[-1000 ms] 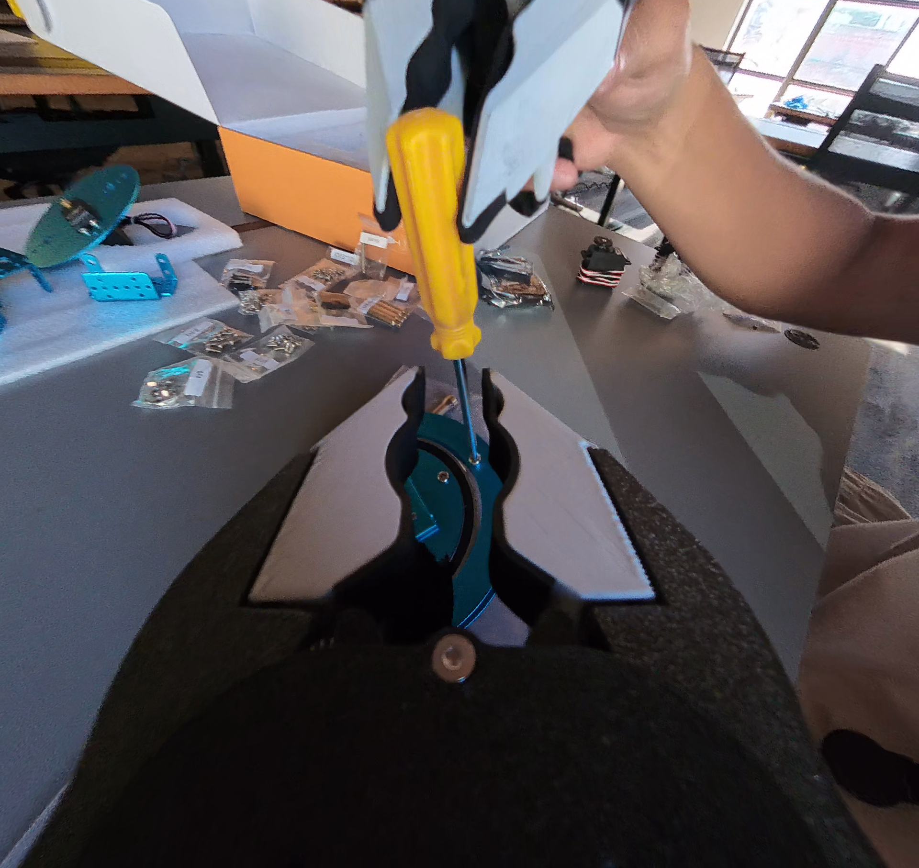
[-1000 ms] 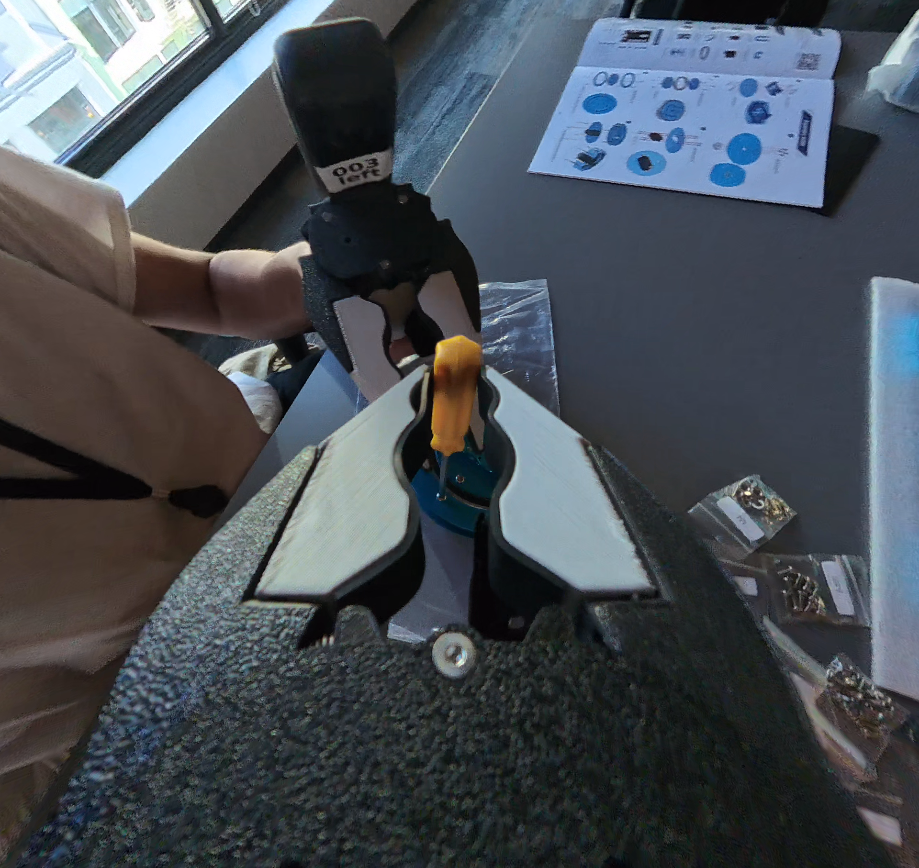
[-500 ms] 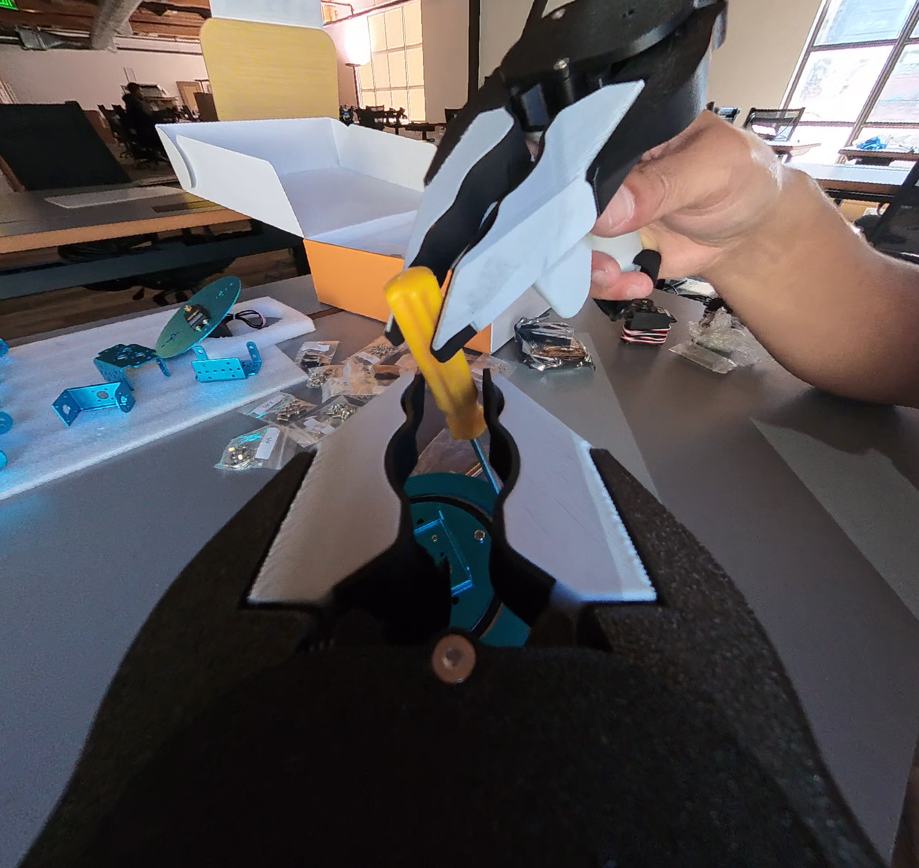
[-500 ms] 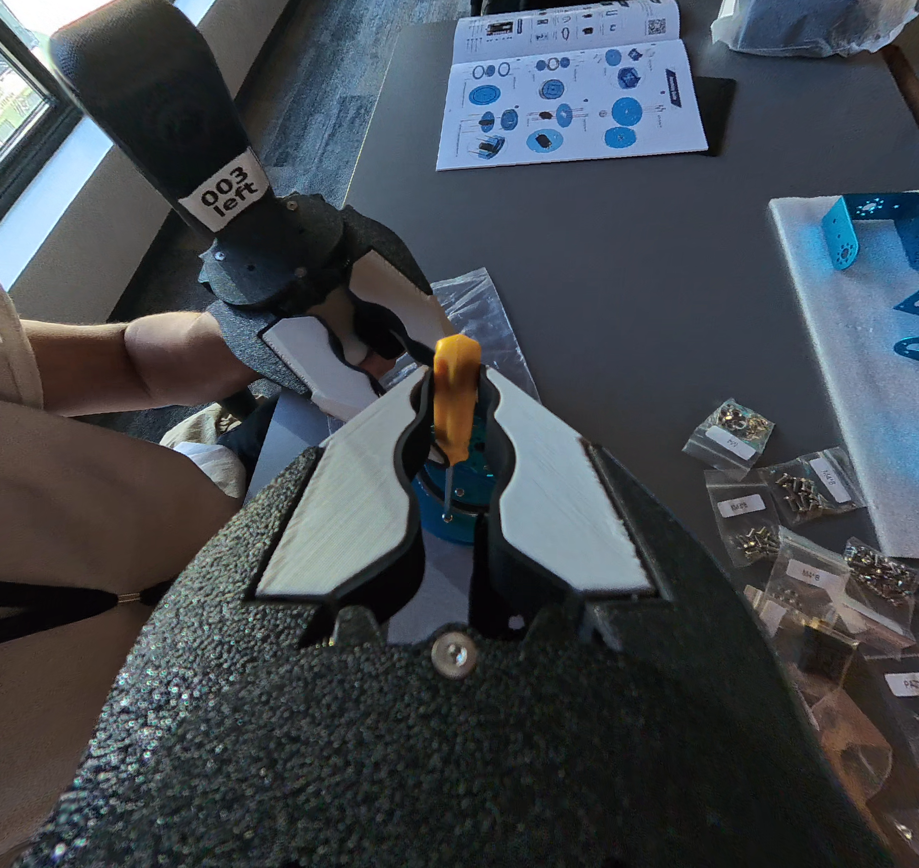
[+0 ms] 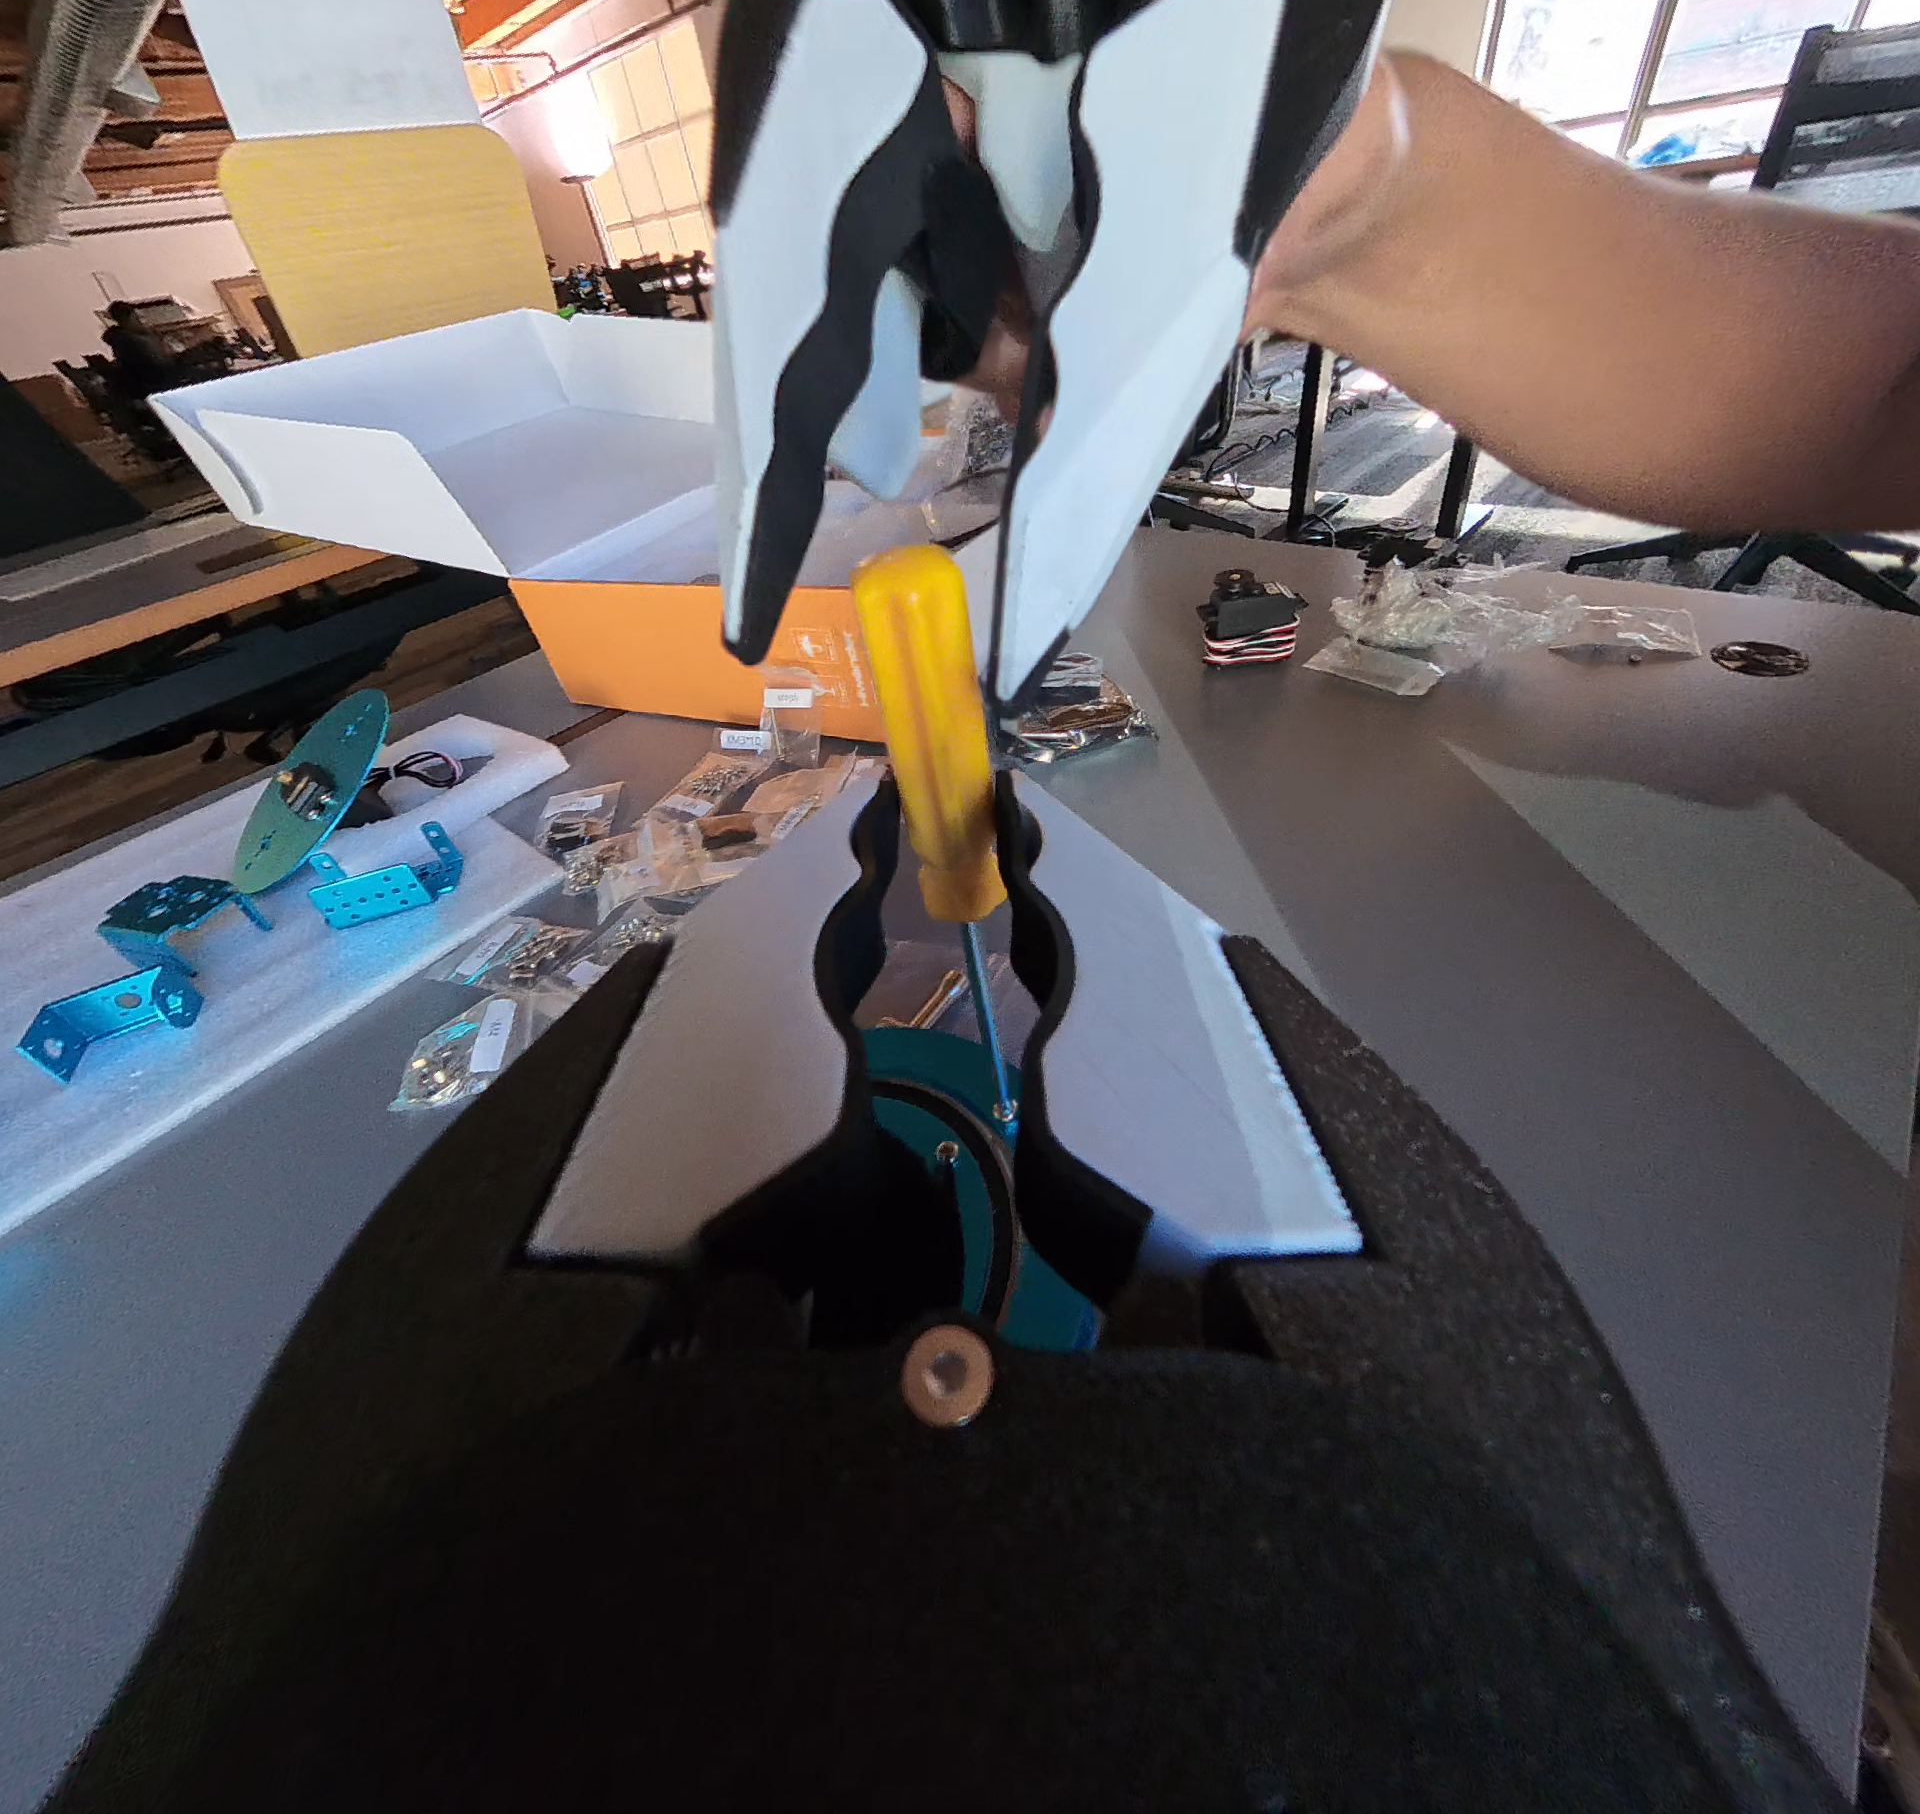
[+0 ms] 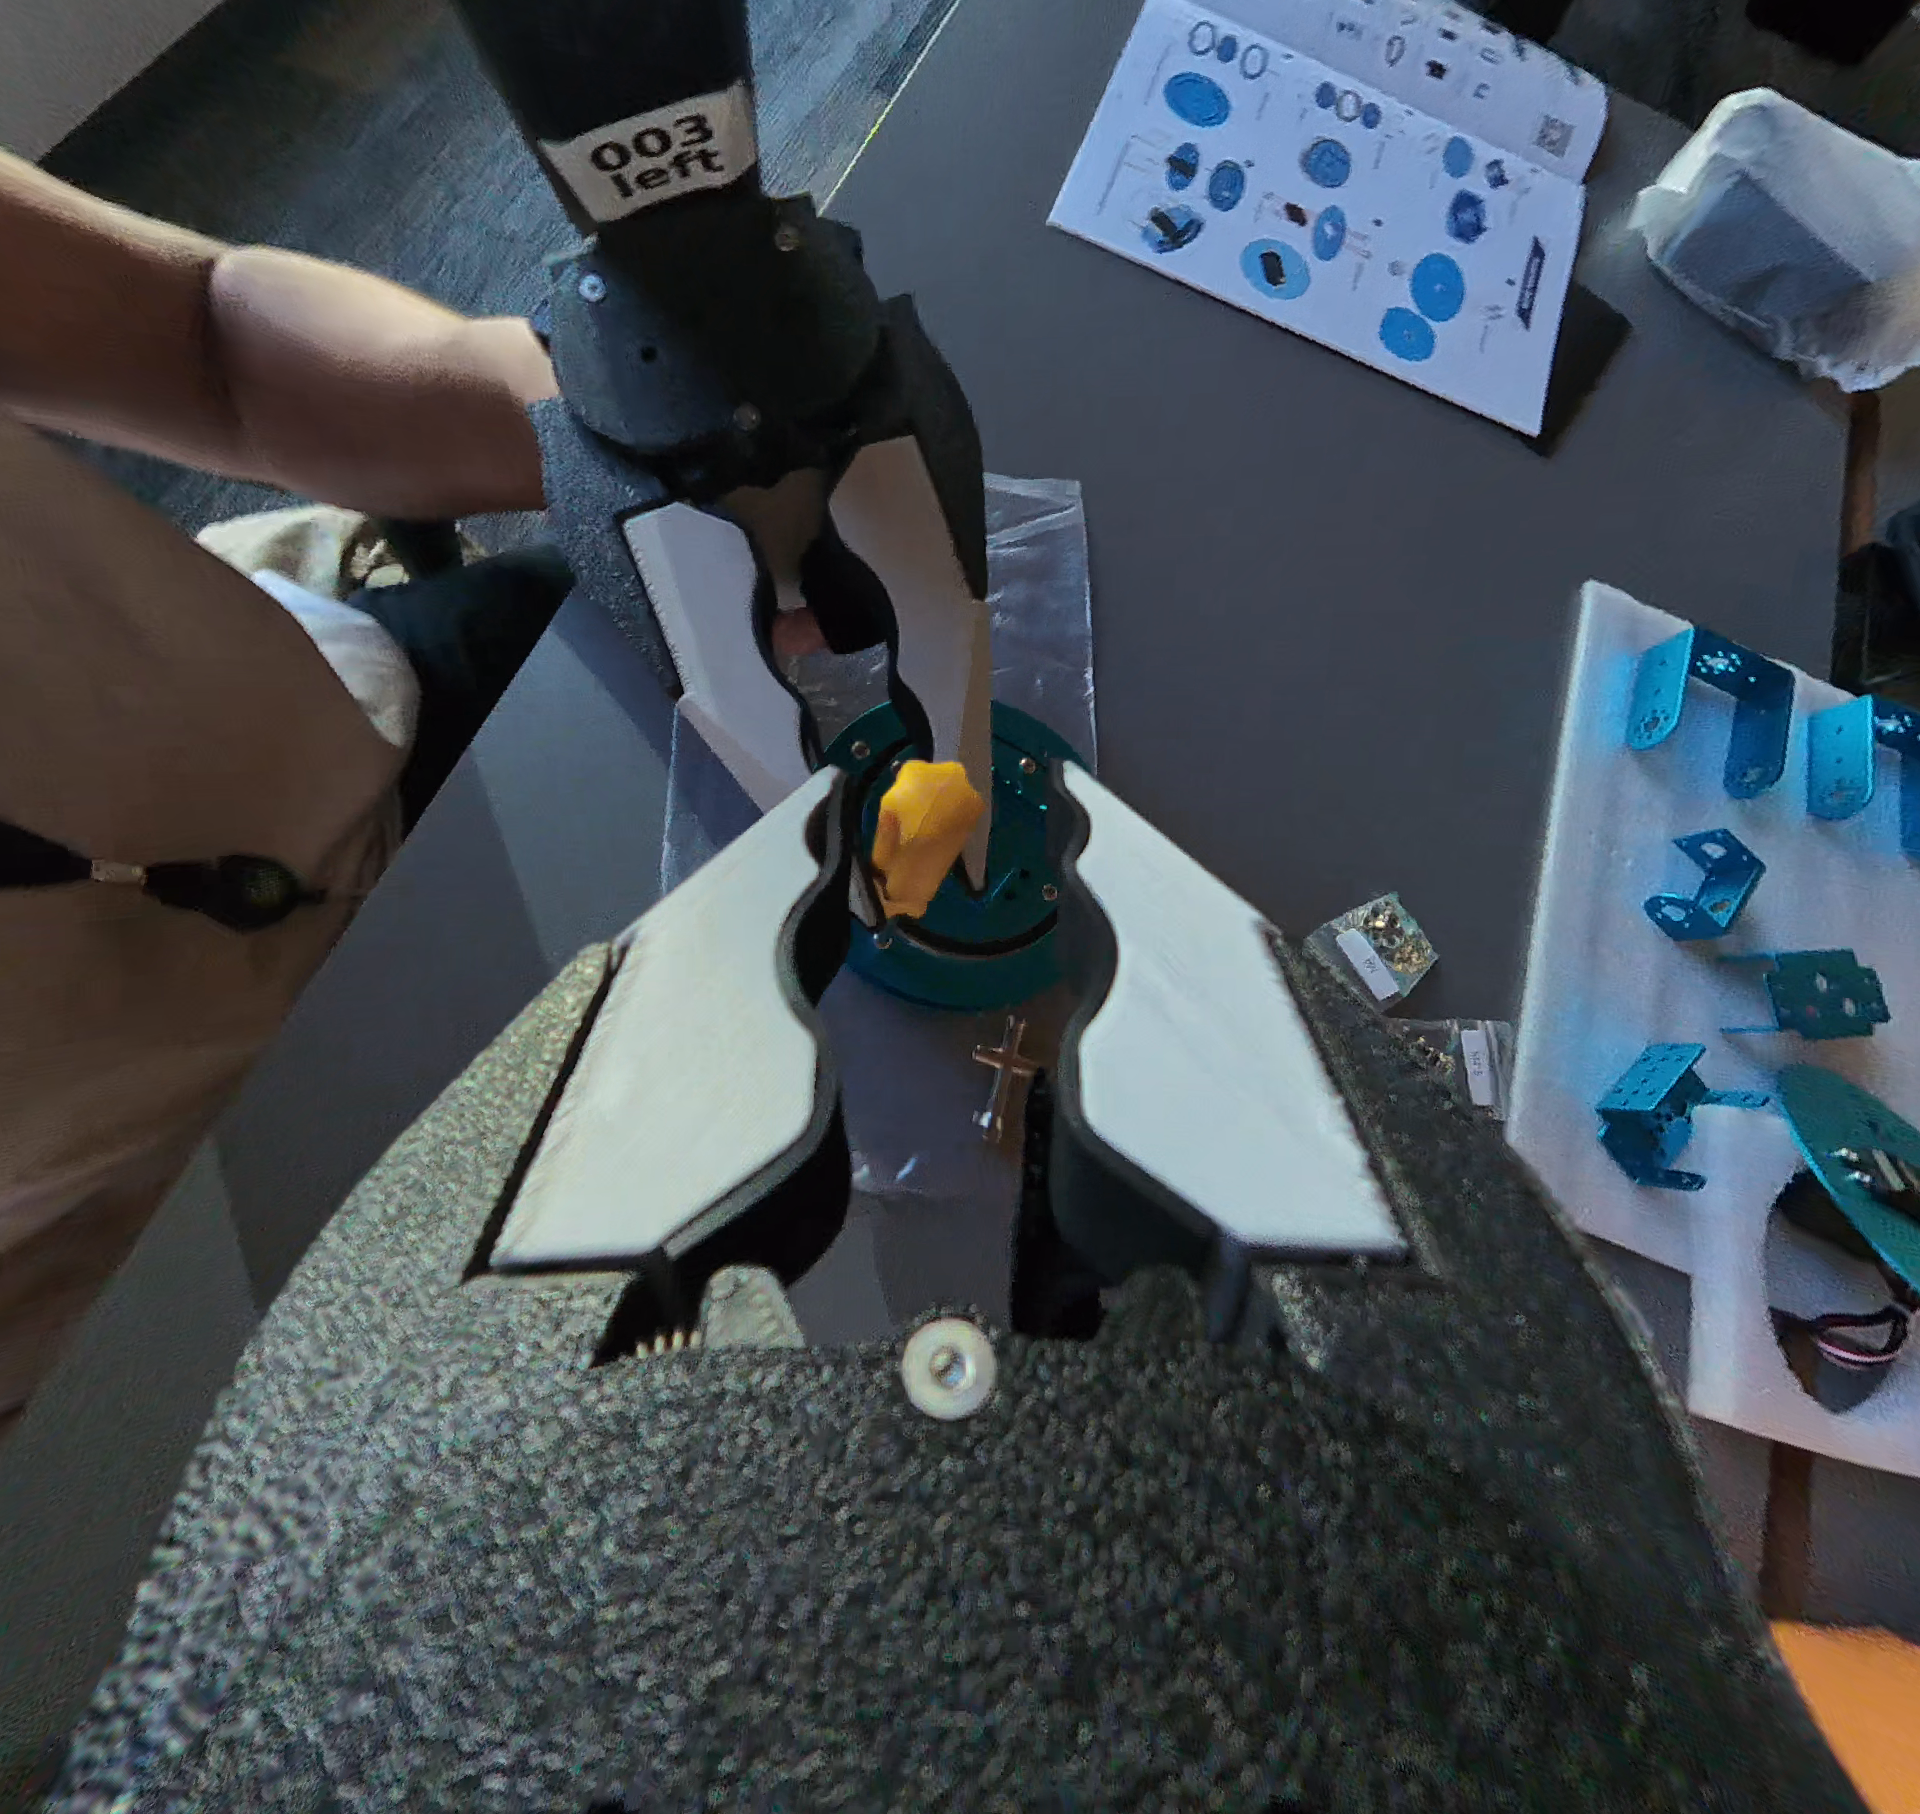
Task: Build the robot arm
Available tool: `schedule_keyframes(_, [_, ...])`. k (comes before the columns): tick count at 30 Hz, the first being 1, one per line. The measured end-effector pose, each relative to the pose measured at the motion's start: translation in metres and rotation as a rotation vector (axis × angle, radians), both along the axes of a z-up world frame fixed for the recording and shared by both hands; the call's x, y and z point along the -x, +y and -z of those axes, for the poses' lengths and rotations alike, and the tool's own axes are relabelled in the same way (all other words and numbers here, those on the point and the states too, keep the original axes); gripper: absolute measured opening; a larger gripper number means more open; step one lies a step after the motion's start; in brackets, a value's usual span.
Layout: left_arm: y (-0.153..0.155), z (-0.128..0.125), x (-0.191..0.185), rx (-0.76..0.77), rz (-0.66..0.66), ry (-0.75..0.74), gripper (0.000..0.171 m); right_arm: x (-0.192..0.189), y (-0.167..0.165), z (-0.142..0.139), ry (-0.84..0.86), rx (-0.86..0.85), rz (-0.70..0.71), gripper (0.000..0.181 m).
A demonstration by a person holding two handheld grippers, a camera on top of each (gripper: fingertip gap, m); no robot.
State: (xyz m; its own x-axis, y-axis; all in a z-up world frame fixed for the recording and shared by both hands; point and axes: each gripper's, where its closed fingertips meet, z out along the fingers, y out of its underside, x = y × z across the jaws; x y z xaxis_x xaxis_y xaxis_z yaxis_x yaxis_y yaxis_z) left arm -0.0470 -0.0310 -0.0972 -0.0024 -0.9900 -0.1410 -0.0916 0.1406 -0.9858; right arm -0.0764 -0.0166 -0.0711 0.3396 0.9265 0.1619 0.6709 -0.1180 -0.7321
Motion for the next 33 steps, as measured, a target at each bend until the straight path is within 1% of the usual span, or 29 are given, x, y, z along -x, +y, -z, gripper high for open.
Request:
schedule_keyframes(3, [-0.001,0.0,-0.002,-0.005,0.012,0.015,0.017,-0.005,-0.007,0.005,-0.099,0.051,-0.116,0.036])
schedule_keyframes(7, [-0.003,0.0,-0.001,0.021,0.073,0.02,0.017,-0.01,-0.014,0.006,-0.213,0.138,-0.227,0.028])
schedule_keyframes(10, [-0.005,0.0,-0.001,0.049,0.129,0.017,0.016,-0.012,-0.016,0.006,-0.316,0.167,-0.274,0.027])
schedule_keyframes(13, [-0.006,0.0,-0.001,0.047,0.157,0.013,0.016,-0.014,-0.012,0.01,-0.44,0.171,-0.281,0.023])
schedule_keyframes(14, [-0.007,0.0,-0.001,0.045,0.162,0.014,0.016,-0.012,-0.014,0.01,-0.457,0.186,-0.293,0.017])
schedule_keyframes(15, [-0.008,0.0,-0.001,0.041,0.166,0.016,0.016,-0.009,-0.016,0.01,-0.463,0.203,-0.303,0.017])
schedule_keyframes(17, [-0.005,0.001,0.001,0.033,0.147,0.028,0.016,-0.006,-0.013,0.01,-0.46,0.236,-0.249,0.017])
schedule_keyframes(20, [0.004,0.002,0.001,0.028,0.056,0.05,0.018,-0.007,-0.004,0.011,-0.426,0.345,-0.045,0.017])
schedule_keyframes(22, [0.006,0.003,-0.002,0.01,0.004,0.062,0.023,-0.008,-0.001,0.011,-0.409,0.385,0.089,0.017])
schedule_keyframes(24, [0.006,0.003,-0.005,0.013,-0.026,0.067,0.022,-0.008,-0.001,0.011,-0.389,0.429,0.234,0.017])
schedule_keyframes(26, [0.004,0.003,-0.007,0.045,-0.009,0.069,0.019,-0.01,-0.004,0.011,-0.401,0.428,0.294,0.017])
schedule_keyframes(27, [0.002,0.003,-0.007,0.063,0.019,0.068,0.018,-0.011,-0.006,0.011,-0.407,0.435,0.308,0.017])
schedule_keyframes(29, [-0.002,0.003,-0.007,0.08,0.073,0.061,0.017,-0.012,-0.009,0.01,-0.453,0.39,0.246,0.019])
schedule_keyframes(30, [-0.003,0.003,-0.007,0.079,0.095,0.057,0.017,-0.012,-0.009,0.01,-0.484,0.342,0.203,0.027])
schedule_keyframes(32, [-0.008,0.003,-0.005,0.086,0.161,0.057,0.017,-0.01,-0.016,0.012,-0.541,0.311,0.064,0.048])
schedule_keyframes(33, [-0.011,0.002,-0.003,0.089,0.188,0.056,0.017,-0.008,-0.017,0.012,-0.559,0.296,0.007,0.052])
